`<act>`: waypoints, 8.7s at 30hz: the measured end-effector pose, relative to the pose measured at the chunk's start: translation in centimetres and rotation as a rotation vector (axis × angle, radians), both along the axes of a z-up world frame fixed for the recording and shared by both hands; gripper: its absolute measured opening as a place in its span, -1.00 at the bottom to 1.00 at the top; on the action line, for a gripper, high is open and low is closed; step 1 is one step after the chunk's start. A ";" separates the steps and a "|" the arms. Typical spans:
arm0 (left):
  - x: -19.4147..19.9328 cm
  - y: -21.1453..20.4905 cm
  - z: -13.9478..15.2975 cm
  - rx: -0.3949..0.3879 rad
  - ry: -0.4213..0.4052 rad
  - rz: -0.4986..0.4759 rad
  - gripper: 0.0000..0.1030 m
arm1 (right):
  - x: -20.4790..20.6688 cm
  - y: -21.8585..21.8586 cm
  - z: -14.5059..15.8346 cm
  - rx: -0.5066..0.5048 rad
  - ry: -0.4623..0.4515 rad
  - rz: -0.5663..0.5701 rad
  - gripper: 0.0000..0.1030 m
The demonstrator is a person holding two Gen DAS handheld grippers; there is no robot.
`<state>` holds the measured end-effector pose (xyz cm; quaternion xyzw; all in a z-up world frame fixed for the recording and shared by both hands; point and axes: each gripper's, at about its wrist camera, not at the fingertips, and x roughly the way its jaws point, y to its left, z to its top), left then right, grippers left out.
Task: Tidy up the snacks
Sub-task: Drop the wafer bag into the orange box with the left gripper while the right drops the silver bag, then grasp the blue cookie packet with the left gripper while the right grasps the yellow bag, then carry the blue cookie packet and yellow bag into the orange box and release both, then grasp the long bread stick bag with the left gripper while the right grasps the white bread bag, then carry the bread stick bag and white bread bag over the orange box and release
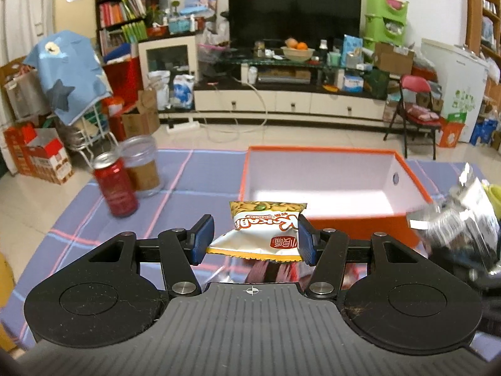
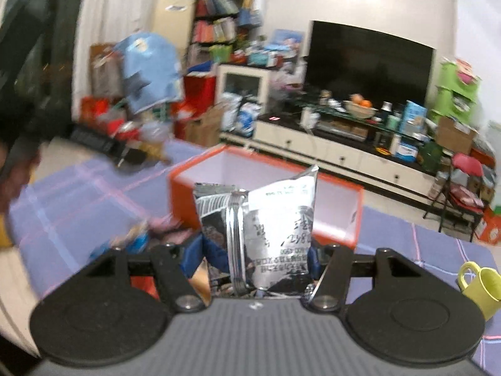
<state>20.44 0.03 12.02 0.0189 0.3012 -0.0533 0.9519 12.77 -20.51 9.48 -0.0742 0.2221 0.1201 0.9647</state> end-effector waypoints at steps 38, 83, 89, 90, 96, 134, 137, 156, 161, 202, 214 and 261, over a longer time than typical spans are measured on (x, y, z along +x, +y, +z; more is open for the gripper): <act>-3.9 9.1 -6.6 -0.138 0.109 0.197 0.52 | -7.6 -5.7 -2.5 0.068 -0.040 -0.159 0.82; -0.3 7.5 -12.6 -0.461 0.407 0.440 0.80 | -3.4 -4.6 -10.6 0.145 0.511 -0.224 0.40; 0.4 6.4 -13.1 -0.365 0.422 0.377 0.29 | -3.4 -4.6 -10.7 0.136 0.509 -0.230 0.28; 0.4 6.4 -12.9 -0.358 0.420 0.358 -0.04 | -3.4 -4.6 -10.7 0.139 0.508 -0.232 0.22; -0.1 6.8 -12.7 -0.310 0.424 0.300 -0.51 | -3.6 -4.9 -10.4 0.140 0.500 -0.228 0.06; -3.4 4.1 -8.9 0.071 0.171 0.172 -0.52 | -5.3 -5.2 -6.1 0.028 0.236 -0.253 -0.08; -3.4 4.0 -9.0 0.081 0.168 0.171 -0.52 | -5.2 -5.0 -6.0 0.033 0.240 -0.240 -0.08; -3.7 3.8 -8.8 0.089 0.159 0.160 -0.52 | -5.4 -4.6 -5.8 0.042 0.220 -0.233 -0.07; -3.6 3.7 -8.8 0.094 0.162 0.157 -0.52 | -5.3 -4.4 -5.9 0.038 0.230 -0.227 -0.07; 0.9 3.8 -5.9 -0.175 0.178 -0.018 0.35 | 2.2 -3.6 -2.0 0.150 0.111 -0.176 0.36; -1.2 -3.7 -10.2 0.224 0.027 -0.606 -0.26 | 1.3 -5.6 -6.2 0.130 0.216 -0.148 0.38; -0.1 -2.4 -7.4 0.140 0.106 -0.092 -1.00 | 2.1 -0.3 -3.9 0.107 0.205 -0.120 0.18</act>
